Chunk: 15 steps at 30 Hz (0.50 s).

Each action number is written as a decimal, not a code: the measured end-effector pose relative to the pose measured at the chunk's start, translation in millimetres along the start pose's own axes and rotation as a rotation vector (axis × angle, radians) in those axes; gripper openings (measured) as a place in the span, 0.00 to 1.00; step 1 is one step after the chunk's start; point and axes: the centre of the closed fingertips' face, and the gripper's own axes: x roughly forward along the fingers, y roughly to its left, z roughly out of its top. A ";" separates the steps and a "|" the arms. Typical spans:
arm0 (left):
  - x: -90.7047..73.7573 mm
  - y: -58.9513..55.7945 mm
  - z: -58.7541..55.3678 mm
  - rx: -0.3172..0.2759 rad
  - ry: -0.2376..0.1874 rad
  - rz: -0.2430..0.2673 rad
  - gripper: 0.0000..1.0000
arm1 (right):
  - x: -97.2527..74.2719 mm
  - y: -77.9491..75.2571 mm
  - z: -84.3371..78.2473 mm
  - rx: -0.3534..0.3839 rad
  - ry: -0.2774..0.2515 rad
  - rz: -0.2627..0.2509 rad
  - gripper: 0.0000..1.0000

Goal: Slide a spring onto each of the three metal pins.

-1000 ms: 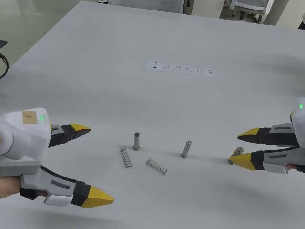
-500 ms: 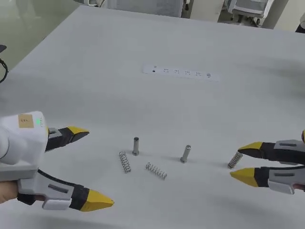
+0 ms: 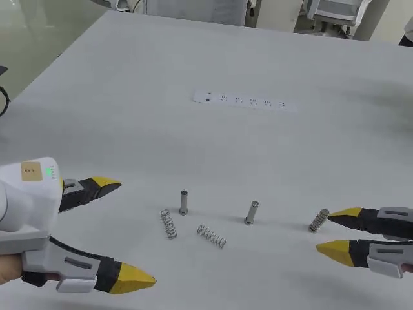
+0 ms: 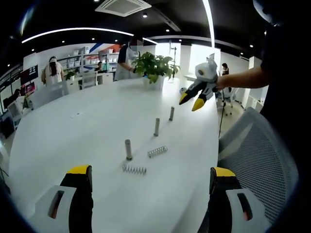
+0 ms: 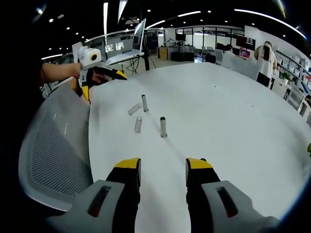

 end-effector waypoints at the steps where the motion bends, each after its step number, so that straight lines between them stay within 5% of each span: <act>1: 0.1 0.3 -0.3 0.000 0.001 0.001 0.98 | 0.8 1.4 0.9 -0.001 -0.002 0.004 0.37; 15: -0.9 1.0 -0.8 0.002 0.004 0.008 0.98 | 15.8 22.3 15.3 -0.043 0.007 0.060 0.34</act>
